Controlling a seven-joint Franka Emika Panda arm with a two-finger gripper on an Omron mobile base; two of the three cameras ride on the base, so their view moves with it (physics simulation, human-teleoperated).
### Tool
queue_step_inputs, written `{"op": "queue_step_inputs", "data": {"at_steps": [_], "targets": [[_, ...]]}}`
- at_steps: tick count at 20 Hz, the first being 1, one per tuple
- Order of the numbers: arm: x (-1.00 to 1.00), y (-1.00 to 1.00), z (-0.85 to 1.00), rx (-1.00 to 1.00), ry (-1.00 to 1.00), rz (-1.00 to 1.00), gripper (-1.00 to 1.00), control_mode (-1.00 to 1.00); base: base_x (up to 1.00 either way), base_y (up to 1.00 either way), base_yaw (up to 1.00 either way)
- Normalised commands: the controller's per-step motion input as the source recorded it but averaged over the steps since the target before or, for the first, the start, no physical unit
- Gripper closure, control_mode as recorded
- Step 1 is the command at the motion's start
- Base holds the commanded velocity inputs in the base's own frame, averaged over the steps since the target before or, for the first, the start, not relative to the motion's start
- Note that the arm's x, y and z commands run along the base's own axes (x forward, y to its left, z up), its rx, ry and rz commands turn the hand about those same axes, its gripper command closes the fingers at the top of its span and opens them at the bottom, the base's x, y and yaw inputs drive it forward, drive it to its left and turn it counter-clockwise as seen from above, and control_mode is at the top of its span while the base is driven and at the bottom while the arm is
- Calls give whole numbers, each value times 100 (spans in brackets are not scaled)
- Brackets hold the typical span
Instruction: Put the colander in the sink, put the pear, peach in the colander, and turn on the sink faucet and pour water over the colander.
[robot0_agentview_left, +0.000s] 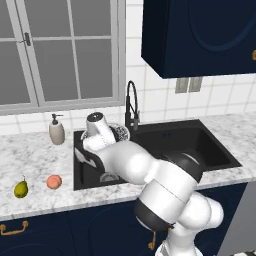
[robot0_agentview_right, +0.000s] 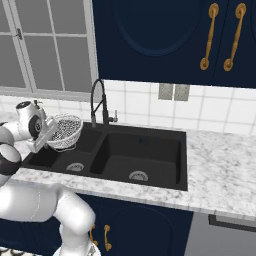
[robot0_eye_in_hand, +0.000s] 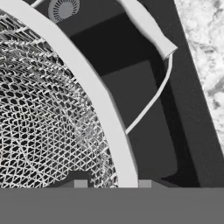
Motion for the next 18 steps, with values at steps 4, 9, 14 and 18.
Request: {"op": "queue_step_inputs", "data": {"at_steps": [4, 9, 14, 18], "targets": [[12, 0, -48, 3, 0, -12, 100, -100, 0, 0, 0], [7, 0, -54, 4, 0, -9, 100, -100, 0, 0, 0], [13, 11, -46, 5, 0, -5, 100, -100, 0, 0, 0], [20, 23, -30, 4, 0, -3, 100, -100, 0, 0, 0]]}}
